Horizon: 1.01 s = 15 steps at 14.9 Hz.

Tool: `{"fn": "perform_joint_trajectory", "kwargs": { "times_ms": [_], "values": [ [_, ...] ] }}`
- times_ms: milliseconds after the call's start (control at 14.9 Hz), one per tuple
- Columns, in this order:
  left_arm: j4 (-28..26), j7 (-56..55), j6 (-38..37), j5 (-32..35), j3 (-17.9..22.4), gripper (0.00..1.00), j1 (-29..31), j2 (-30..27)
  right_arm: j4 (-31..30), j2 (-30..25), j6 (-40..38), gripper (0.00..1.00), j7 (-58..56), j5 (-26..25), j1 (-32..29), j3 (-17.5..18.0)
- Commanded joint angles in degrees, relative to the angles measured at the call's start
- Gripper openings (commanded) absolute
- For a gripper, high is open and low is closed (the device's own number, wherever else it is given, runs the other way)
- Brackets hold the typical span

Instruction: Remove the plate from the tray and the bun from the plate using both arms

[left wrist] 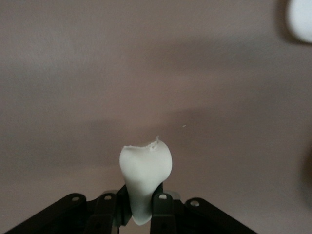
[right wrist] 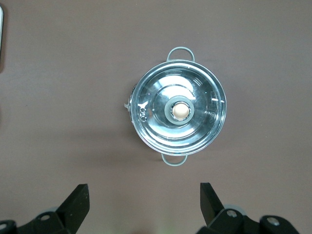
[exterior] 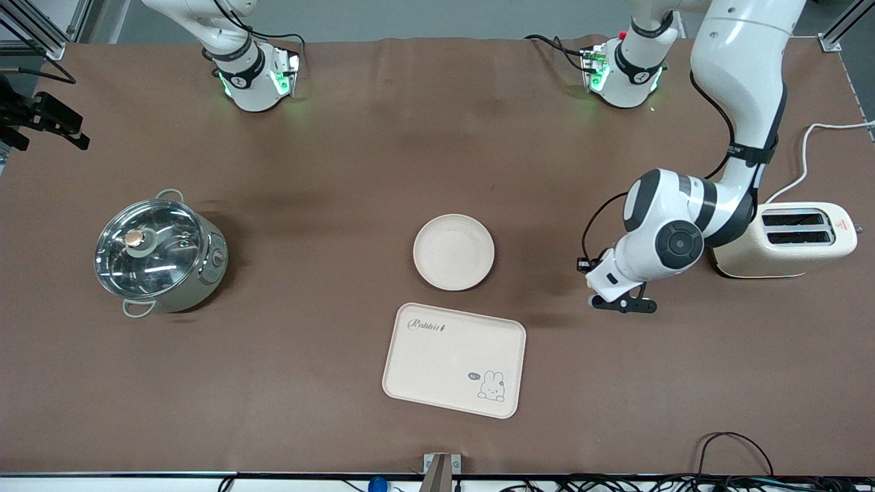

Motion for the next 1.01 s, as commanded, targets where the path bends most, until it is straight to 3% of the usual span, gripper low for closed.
{"fn": "perform_joint_trajectory", "kwargs": {
  "times_ms": [0,268,738,939],
  "values": [
    [-0.5,0.0,2.5,0.0,-1.0,0.99,3.2,3.5,-0.9,-1.0,0.8,1.0,-0.6,-0.8,0.4,0.0],
    [1.6,2.4,2.0,0.2,-1.1,1.0,4.3,2.9,-0.9,-0.9,0.7,1.0,-0.6,-0.8,0.5,-0.1],
    [8.9,1.9,-6.9,0.7,-0.6,1.0,5.4,-2.4,-0.9,-0.6,0.8,1.0,-0.6,-0.7,0.5,-0.1],
    [8.6,1.9,-7.9,0.7,-0.5,1.0,6.1,-1.9,-0.9,-0.6,0.7,1.0,-0.6,-0.6,0.4,-0.1]
  ]
}}
